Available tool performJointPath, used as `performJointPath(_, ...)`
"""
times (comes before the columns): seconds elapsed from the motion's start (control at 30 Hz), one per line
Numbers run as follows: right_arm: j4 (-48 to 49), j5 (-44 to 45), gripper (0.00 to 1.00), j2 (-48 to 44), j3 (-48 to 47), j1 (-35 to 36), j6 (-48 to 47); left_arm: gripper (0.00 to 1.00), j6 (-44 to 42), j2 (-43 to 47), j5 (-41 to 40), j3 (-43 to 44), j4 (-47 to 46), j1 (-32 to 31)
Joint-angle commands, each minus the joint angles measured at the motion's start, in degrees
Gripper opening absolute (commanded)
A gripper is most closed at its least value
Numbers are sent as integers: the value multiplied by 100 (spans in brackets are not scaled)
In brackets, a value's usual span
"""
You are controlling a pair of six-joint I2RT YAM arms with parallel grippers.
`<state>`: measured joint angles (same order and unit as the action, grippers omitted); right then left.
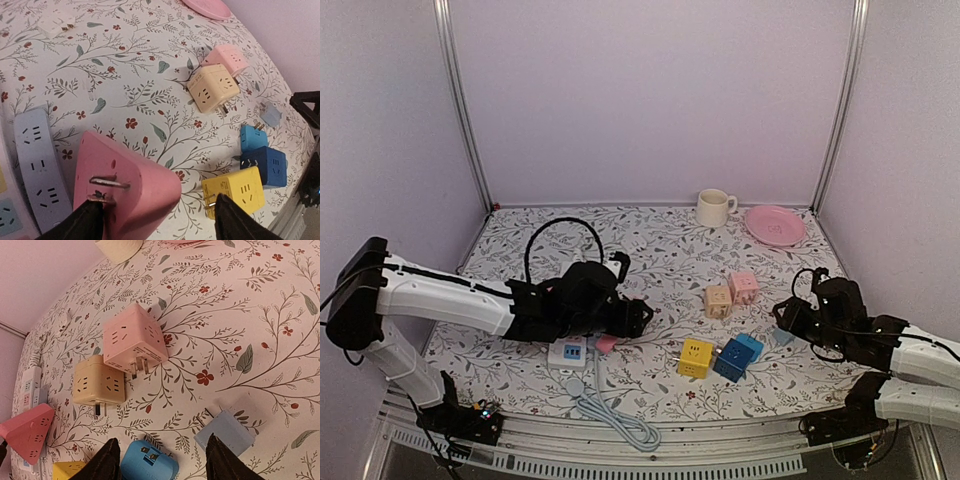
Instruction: Pull the plug off the socket
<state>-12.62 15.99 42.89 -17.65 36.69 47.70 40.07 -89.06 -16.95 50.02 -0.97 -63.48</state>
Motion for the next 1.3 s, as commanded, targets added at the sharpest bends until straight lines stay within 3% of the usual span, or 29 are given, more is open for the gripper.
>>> performJointPath(0.0,-117,98,59,-93,-181,-21,-77,78,-82,-226,190,53,-309,51)
performJointPath(0.27,-152,109,59,-107,-230,-21,-112,89,-83,-483,199,208,-351,-113)
performJointPath(0.53,-170,86,60,-108,-250,-21,-138,92,-88,-219,34,172,-272,-138)
performJointPath(0.67,-177,58,68,-97,-264,-21,-181,93,-88,34,-102,48,-209,-136)
performJointPath(0.87,-189,161,93,-29,-328,-23,-198,97,-87,581,-438,-282,-74,-81)
performJointPath(1.13,101,820,99,628,-616,-53,-865,97,-24,1519,-489,-910,127,486)
performJointPath(1.27,535,567,99,924,-784,-690,-1360,97,-22,2268,-88,-1435,110,1237)
